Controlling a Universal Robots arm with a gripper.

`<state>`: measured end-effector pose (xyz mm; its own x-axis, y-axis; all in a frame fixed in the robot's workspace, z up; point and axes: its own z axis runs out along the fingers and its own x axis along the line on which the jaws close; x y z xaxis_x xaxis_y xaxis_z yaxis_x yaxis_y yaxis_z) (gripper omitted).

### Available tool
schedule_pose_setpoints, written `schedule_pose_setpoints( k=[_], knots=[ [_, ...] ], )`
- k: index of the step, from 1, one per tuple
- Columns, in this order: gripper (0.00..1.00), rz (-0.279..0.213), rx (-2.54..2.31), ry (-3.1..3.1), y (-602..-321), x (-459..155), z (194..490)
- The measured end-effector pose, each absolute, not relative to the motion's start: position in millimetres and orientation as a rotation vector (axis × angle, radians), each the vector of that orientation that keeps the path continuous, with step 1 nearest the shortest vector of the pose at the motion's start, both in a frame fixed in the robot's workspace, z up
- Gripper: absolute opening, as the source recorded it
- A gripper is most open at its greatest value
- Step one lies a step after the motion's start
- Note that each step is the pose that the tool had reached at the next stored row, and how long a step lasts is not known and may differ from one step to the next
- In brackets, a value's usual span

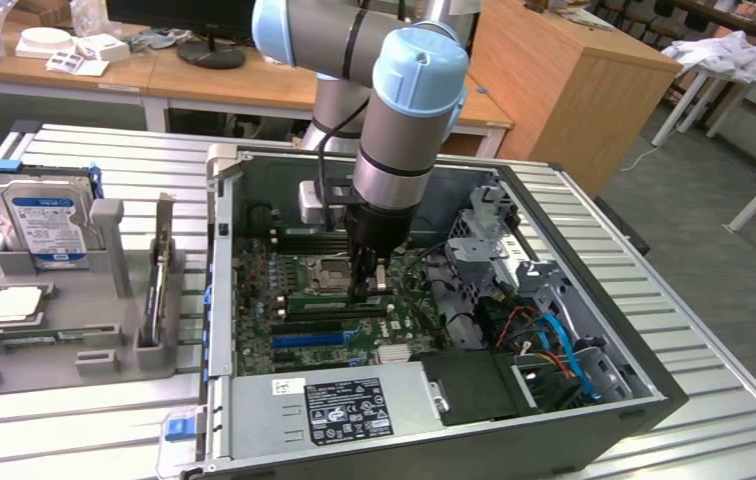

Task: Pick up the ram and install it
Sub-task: 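Insert the ram into the slot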

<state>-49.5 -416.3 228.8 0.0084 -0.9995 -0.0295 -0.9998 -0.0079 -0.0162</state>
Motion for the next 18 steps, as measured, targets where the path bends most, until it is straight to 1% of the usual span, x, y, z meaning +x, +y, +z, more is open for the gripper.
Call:
schedule_pose_setpoints(
  k=[18],
  knots=[
    [0.12, 0.017, -2.215, 2.180, -416.3, -49.4, 228.8]
  ],
)
